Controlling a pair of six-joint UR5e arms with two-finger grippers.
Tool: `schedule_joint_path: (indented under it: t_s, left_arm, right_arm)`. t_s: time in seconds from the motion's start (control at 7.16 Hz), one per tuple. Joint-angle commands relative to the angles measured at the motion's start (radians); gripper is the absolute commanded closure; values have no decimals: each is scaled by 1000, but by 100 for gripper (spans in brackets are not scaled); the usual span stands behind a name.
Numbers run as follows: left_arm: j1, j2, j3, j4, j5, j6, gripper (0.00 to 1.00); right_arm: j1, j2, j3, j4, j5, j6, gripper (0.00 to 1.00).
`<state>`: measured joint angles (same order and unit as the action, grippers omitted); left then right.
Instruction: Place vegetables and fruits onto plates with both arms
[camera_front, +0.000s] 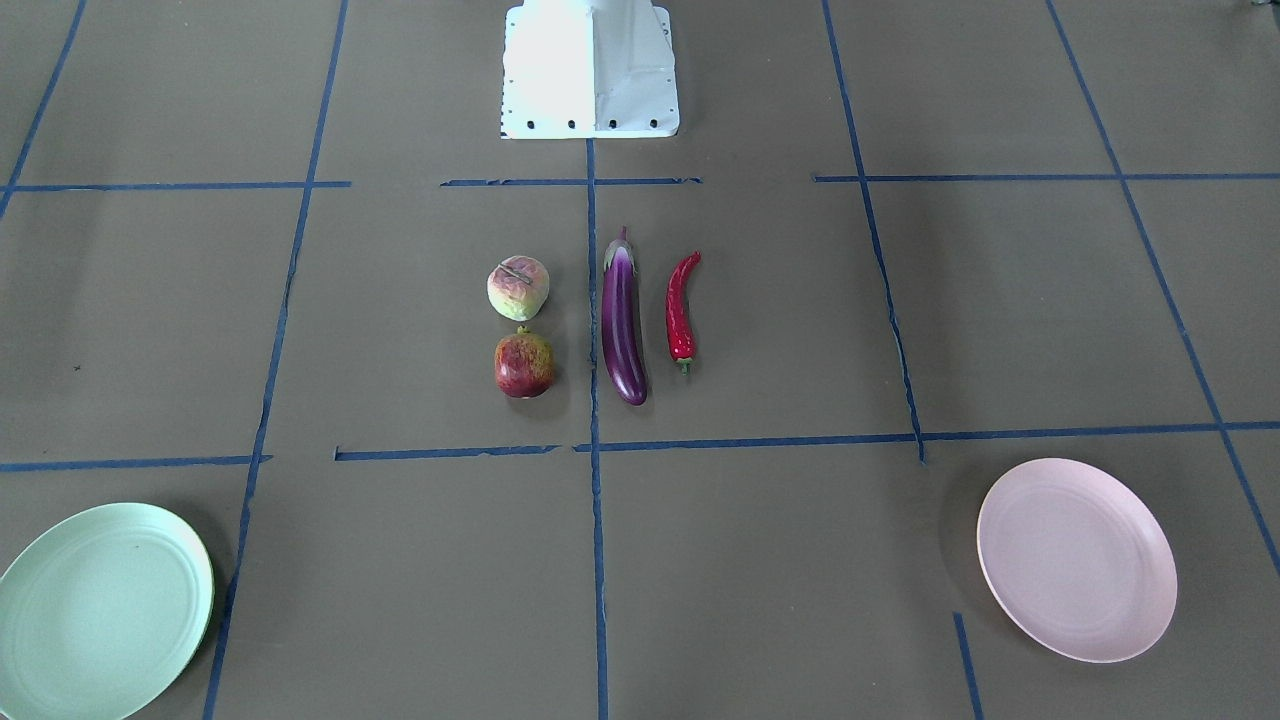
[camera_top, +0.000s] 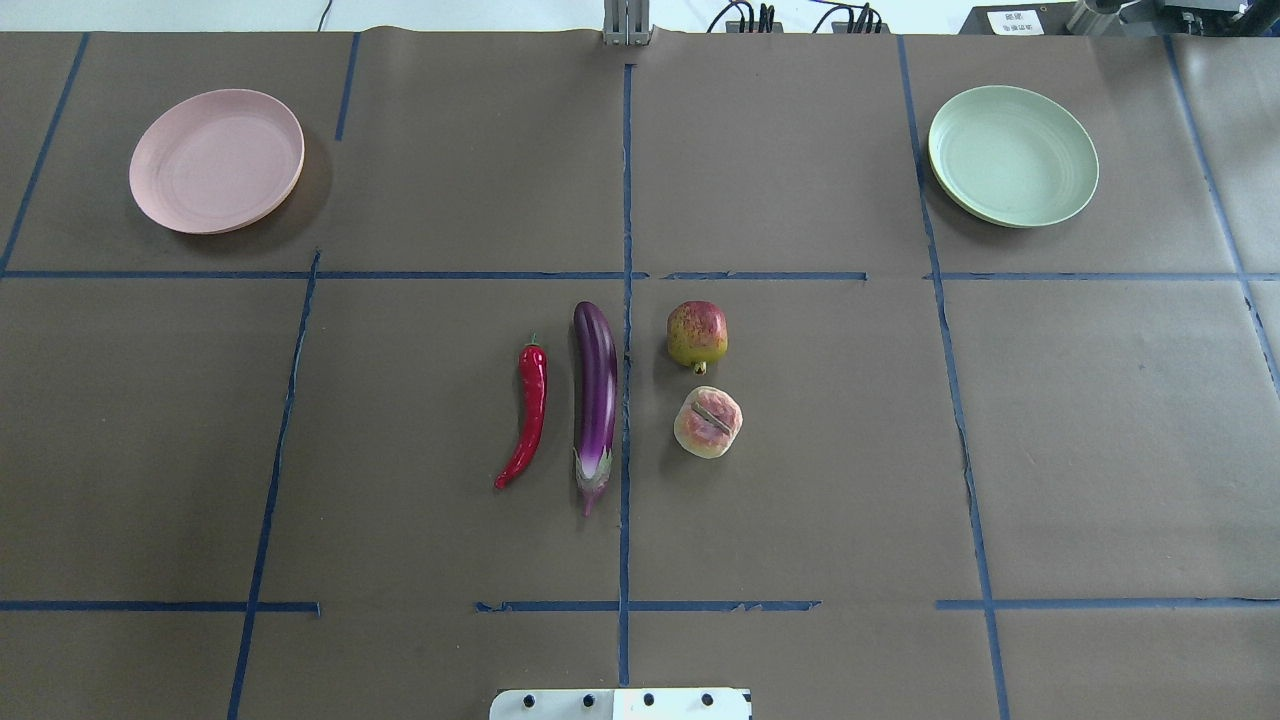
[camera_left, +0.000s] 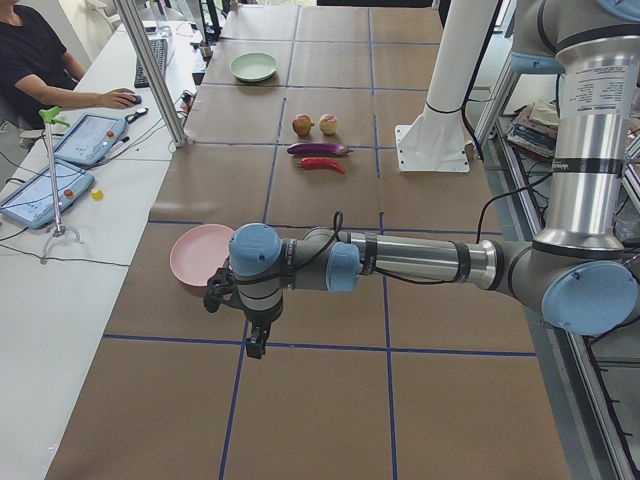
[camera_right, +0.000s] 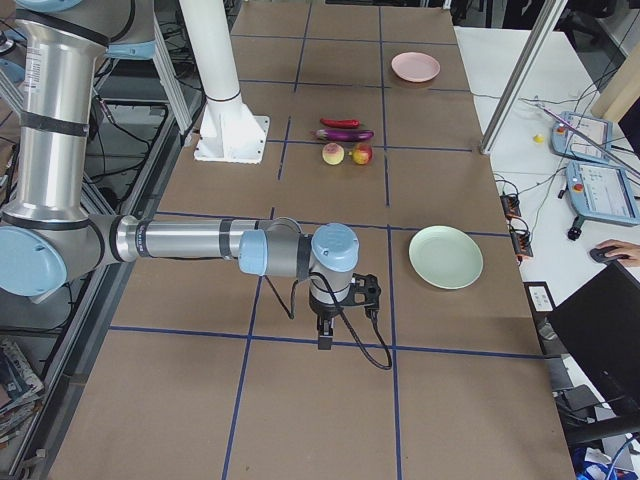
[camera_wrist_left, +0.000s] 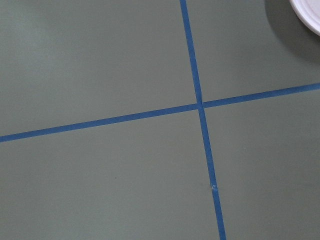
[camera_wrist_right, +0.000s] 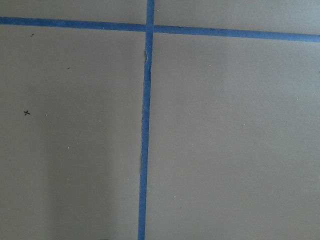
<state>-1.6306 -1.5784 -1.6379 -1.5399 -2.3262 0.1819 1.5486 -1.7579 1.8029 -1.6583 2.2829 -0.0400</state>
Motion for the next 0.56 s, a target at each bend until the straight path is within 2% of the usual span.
schedule_joint_path:
  t_s: [0.0,0.42]
  left_arm:
    - [0,21,-25,-6,-13,-1,0]
    - [0,55,-43,-9,-16,-4,0]
  right_arm:
    - [-2,0,-7,0,7,-1,0]
    - [-2,0,-10,2,69,-3,0]
